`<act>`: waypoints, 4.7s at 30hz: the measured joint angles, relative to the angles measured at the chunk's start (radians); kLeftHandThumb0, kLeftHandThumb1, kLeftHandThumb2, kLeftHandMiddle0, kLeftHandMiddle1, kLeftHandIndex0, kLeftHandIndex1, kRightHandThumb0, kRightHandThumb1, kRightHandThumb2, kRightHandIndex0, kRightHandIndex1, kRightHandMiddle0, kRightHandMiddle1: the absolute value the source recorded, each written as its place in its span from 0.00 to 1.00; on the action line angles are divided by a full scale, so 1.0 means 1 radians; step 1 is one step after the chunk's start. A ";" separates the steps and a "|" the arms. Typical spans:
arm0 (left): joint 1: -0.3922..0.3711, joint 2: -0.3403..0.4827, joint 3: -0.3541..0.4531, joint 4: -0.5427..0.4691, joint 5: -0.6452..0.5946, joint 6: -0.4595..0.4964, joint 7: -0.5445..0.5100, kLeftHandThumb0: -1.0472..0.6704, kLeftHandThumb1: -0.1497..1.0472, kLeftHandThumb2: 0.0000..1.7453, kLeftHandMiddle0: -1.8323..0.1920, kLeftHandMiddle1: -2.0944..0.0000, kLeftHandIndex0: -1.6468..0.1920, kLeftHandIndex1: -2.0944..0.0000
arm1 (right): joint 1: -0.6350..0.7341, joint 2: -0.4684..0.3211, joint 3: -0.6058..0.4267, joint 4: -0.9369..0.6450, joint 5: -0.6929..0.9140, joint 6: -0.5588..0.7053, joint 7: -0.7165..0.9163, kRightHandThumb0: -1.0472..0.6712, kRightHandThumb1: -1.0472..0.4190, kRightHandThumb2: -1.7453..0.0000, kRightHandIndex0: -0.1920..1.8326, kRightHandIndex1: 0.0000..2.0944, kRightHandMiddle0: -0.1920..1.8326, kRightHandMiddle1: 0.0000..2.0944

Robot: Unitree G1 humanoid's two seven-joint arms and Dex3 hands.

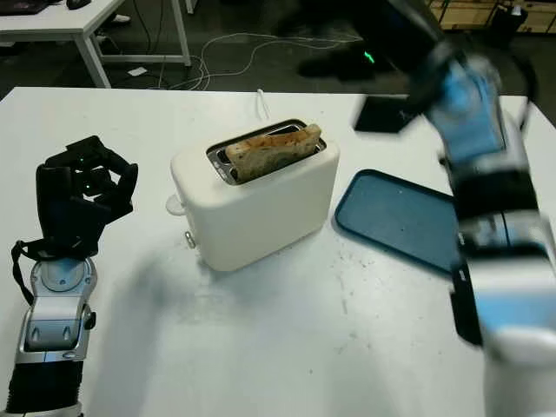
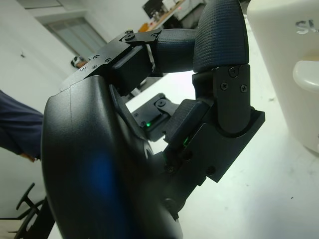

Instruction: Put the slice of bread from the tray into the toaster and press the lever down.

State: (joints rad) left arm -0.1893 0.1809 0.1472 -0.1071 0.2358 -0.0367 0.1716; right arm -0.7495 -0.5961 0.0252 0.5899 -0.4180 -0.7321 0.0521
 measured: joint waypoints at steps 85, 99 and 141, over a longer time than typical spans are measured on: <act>-0.236 0.540 -0.167 0.267 0.119 -0.505 -0.527 0.14 0.89 0.06 0.32 0.32 0.21 0.99 | 0.550 0.321 -0.078 -0.225 -0.065 0.335 -0.624 0.27 0.09 0.77 0.47 0.83 0.59 0.27; -0.244 0.544 -0.177 0.280 0.138 -0.523 -0.527 0.15 0.89 0.05 0.33 0.30 0.20 0.99 | 0.550 0.320 -0.079 -0.225 -0.065 0.335 -0.624 0.27 0.09 0.76 0.47 0.83 0.52 0.42; -0.230 0.545 -0.212 0.256 0.096 -0.528 -0.572 0.15 0.89 0.03 0.31 0.32 0.21 1.00 | 0.550 0.315 -0.078 -0.206 -0.066 0.344 -0.621 0.26 0.09 0.75 0.47 0.83 0.47 0.53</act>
State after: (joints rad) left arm -0.4190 0.7258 -0.0652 0.1486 0.3317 -0.5642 -0.4008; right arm -0.1997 -0.2814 -0.0532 0.3838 -0.4836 -0.3883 -0.5684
